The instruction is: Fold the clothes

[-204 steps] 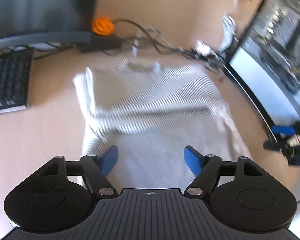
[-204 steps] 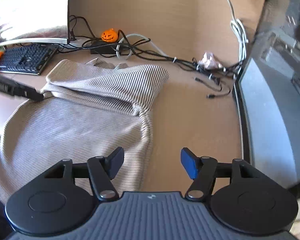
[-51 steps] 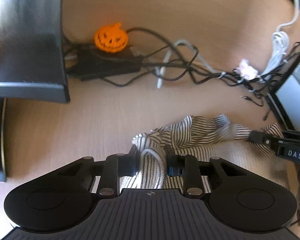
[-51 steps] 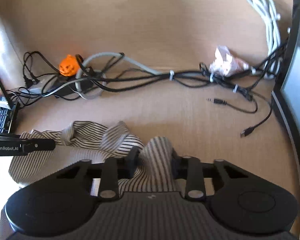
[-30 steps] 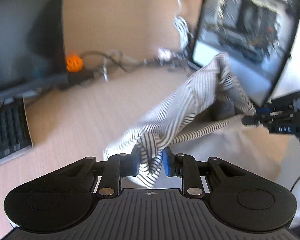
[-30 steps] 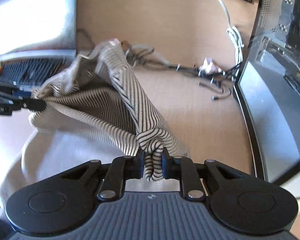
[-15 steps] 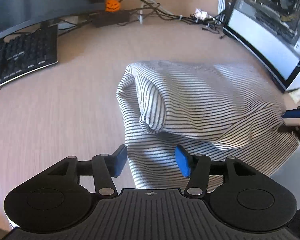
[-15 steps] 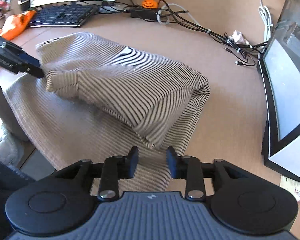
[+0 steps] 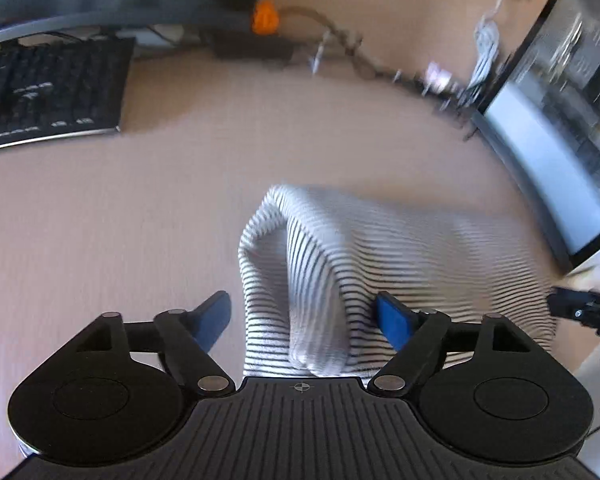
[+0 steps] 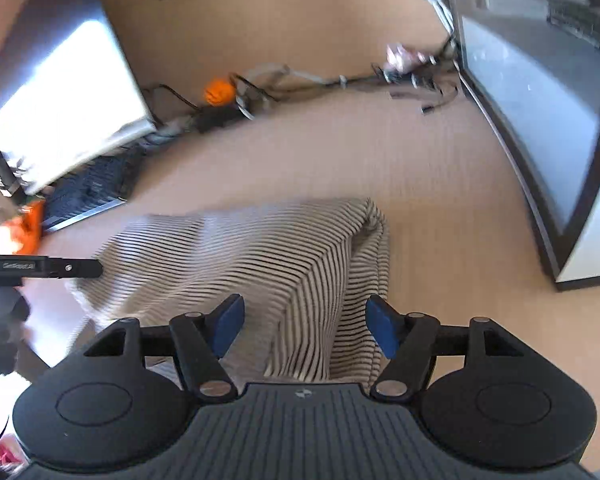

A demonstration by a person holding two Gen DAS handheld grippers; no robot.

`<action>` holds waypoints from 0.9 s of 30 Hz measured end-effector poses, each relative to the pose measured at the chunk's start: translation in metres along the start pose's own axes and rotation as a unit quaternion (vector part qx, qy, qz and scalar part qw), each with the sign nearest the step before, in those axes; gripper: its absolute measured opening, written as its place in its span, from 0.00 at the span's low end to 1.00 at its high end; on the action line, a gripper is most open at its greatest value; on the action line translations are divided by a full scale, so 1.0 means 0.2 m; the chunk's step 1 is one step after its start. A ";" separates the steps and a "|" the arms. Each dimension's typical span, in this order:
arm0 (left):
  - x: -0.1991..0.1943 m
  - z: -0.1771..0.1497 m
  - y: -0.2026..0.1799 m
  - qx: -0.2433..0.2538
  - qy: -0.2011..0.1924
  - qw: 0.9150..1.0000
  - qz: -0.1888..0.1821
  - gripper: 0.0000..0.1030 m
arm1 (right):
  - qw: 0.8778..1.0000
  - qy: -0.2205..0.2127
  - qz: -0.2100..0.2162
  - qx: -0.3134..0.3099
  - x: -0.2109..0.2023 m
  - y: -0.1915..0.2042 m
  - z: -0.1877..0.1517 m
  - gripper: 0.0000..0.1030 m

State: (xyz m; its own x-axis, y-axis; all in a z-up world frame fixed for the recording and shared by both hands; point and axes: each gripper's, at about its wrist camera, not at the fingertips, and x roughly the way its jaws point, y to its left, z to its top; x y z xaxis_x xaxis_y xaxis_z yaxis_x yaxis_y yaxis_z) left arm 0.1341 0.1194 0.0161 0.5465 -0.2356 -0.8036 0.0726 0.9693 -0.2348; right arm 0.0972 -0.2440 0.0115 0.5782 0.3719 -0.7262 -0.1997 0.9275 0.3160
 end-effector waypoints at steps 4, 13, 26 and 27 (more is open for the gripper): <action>0.08 0.05 -0.09 0.046 -0.011 0.999 0.012 0.61 | 0.999 0.016 -0.025 -0.036 0.15 0.10 0.04 0.51; 0.22 0.30 0.02 0.050 -0.025 0.998 0.003 0.58 | 0.997 -0.005 -0.076 -0.032 0.46 0.28 0.34 0.57; 0.02 0.37 -0.05 0.046 -0.032 0.998 -0.032 0.27 | 0.997 -0.004 -0.011 -0.081 0.33 0.30 0.44 0.26; -0.04 0.34 -0.08 0.064 -0.039 0.997 -0.029 0.27 | 0.995 -0.007 -0.005 -0.099 0.28 0.29 0.44 0.26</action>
State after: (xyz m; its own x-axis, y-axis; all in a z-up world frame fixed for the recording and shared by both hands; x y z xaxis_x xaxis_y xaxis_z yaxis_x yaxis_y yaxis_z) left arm 0.1842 0.1106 0.0636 0.6013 -0.2909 -0.7442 0.2088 0.9562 -0.2051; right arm 0.1874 -0.1720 0.0438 0.5912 0.3627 -0.7204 -0.3454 0.9210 0.1802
